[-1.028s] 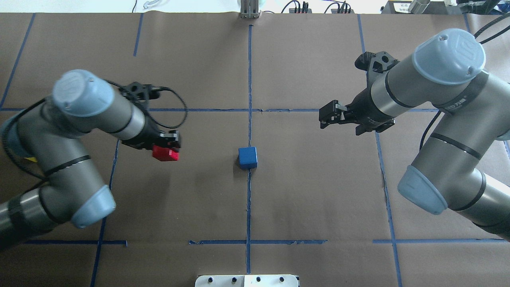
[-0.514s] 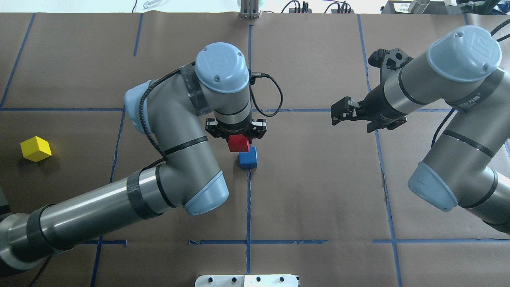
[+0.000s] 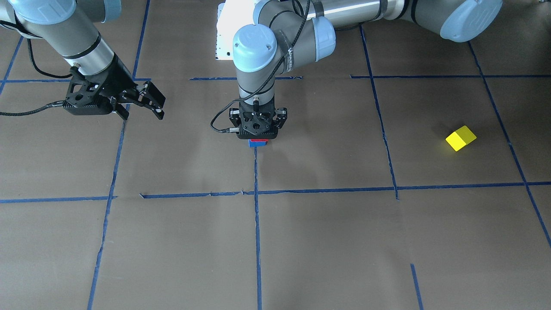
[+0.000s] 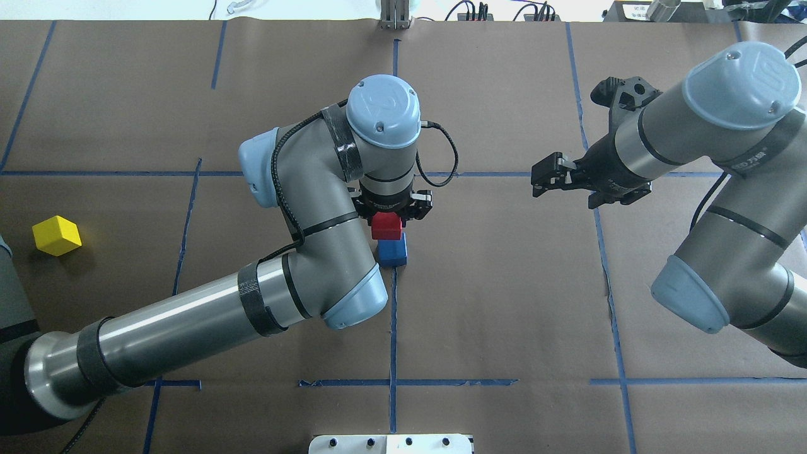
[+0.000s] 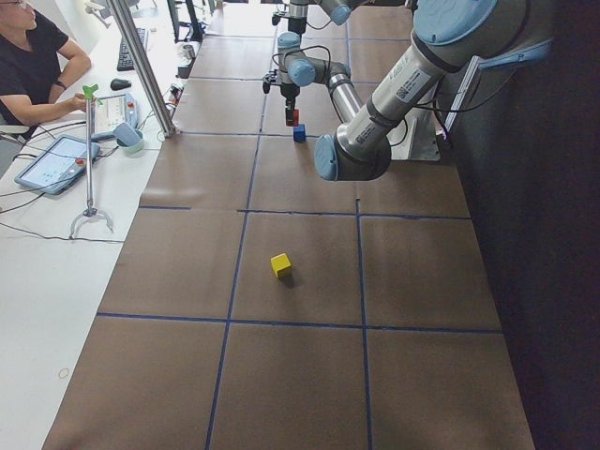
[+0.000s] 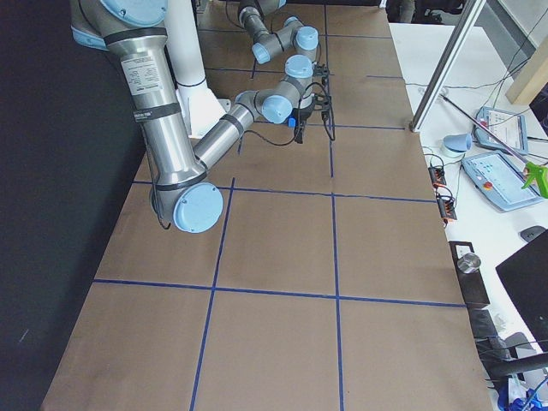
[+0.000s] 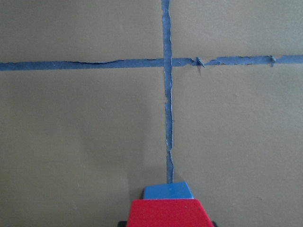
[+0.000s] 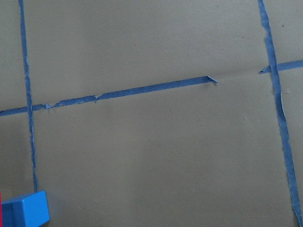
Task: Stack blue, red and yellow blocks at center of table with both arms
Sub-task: 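Lower the red cube onto the blue cube with the left gripper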
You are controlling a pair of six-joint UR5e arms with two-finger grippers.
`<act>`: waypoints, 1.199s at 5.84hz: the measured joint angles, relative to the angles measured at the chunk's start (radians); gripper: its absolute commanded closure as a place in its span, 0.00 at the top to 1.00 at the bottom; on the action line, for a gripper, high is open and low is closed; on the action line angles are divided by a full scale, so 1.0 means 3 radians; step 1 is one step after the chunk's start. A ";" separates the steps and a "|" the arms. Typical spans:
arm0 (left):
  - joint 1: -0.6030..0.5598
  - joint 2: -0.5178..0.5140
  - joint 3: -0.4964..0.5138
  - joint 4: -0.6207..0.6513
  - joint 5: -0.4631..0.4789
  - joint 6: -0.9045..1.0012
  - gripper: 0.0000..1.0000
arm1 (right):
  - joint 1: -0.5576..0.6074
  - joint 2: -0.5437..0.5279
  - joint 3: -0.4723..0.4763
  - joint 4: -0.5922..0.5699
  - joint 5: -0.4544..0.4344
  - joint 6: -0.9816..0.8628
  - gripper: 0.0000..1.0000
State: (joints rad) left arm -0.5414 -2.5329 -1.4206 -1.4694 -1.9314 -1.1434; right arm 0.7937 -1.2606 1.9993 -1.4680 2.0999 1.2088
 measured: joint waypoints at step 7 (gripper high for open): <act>0.0122 0.0176 -0.0113 -0.0338 0.0256 -0.0498 0.03 | -0.0017 0.0011 -0.0007 0.0000 -0.0019 0.0000 1.00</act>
State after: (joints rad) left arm -0.5047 -2.4801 -1.4546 -1.5709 -1.8546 -1.2928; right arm 0.7886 -1.2574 1.9973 -1.4680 2.0943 1.2088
